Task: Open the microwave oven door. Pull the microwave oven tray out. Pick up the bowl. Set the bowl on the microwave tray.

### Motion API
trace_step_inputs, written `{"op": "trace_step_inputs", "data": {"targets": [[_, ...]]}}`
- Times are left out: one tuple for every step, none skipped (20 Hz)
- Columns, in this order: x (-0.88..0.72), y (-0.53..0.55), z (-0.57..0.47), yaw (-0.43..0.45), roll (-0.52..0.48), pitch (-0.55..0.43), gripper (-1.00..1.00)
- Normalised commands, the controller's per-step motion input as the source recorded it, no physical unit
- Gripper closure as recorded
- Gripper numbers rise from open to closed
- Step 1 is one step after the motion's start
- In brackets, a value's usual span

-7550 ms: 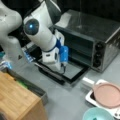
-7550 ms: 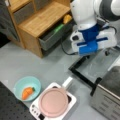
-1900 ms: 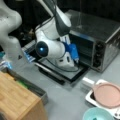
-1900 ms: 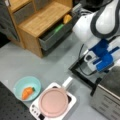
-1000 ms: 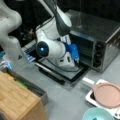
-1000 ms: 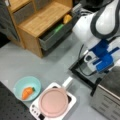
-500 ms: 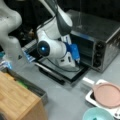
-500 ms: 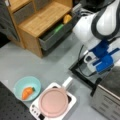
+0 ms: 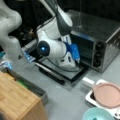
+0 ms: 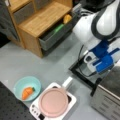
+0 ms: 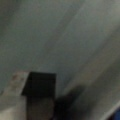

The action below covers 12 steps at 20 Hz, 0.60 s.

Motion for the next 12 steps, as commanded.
{"op": "trace_step_inputs", "data": {"targets": [[0.28,0.23,0.02,-0.180,0.100,0.155,1.00],[0.28,0.21,0.01,-0.187,0.083,0.155,1.00],[0.29,0.19,0.02,-0.203,0.020,0.157,1.00],[0.30,0.15,0.02,-0.210,-0.026,0.158,1.00],[0.31,0.13,0.02,-0.212,-0.037,0.158,1.00],[0.31,0.10,0.01,-0.218,-0.061,0.156,1.00],[0.31,0.08,0.01,-0.220,-0.067,0.155,1.00],[0.31,0.06,0.01,-0.220,-0.068,0.155,1.00],[0.32,0.05,0.01,-0.232,-0.122,0.156,1.00],[0.32,0.02,0.00,-0.240,-0.148,0.157,1.00],[0.32,0.01,0.00,-0.242,-0.154,0.157,1.00],[0.33,-0.01,0.00,-0.248,-0.178,0.153,1.00]]}}
